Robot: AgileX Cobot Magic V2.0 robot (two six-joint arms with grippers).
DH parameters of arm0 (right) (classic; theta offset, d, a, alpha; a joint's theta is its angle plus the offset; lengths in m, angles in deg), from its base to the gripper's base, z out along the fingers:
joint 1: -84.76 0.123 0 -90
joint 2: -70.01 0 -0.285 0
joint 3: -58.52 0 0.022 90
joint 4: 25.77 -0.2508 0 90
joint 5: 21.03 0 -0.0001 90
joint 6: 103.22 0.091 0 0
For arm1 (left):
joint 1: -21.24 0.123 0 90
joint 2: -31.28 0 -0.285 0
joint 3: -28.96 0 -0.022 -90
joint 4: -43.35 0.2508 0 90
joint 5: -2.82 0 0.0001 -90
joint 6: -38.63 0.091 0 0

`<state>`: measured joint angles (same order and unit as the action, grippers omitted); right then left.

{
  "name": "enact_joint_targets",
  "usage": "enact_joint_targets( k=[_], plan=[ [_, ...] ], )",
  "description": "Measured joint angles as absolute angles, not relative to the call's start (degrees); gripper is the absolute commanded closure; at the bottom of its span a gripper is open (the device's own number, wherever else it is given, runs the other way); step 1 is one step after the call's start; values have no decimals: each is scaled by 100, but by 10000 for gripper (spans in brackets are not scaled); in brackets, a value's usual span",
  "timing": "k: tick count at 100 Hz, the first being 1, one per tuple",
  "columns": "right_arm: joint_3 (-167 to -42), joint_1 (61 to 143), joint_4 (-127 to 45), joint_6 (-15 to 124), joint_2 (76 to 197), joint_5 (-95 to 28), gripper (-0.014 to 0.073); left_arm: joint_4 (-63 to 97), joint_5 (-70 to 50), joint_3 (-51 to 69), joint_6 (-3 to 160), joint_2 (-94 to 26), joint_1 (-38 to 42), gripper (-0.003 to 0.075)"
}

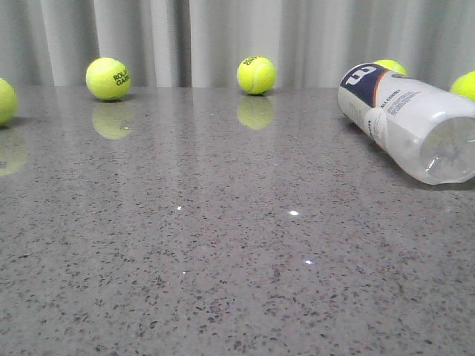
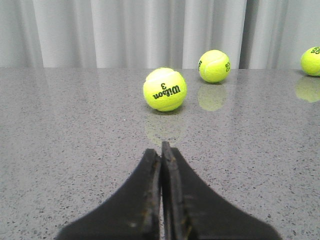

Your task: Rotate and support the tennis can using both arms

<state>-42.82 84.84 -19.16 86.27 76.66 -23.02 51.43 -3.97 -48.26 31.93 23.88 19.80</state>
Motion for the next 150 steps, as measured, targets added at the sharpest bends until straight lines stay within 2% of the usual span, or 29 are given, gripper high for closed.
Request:
enact_joint_targets(
  k=[94, 115, 150],
  plan=[
    [-4282, 8484, -1916, 8629, 7666, -2384, 661, 5143, -397, -4826, 3193, 2388, 1980, 738],
    [-5063, 8484, -1916, 8629, 7839, -3556, 661, 5143, -397, -4826, 3193, 2388, 1980, 738],
    [-6983, 8484, -1916, 8629, 9344, -5499, 661, 5143, -397, -4826, 3193, 2388, 1980, 739]
  ],
)
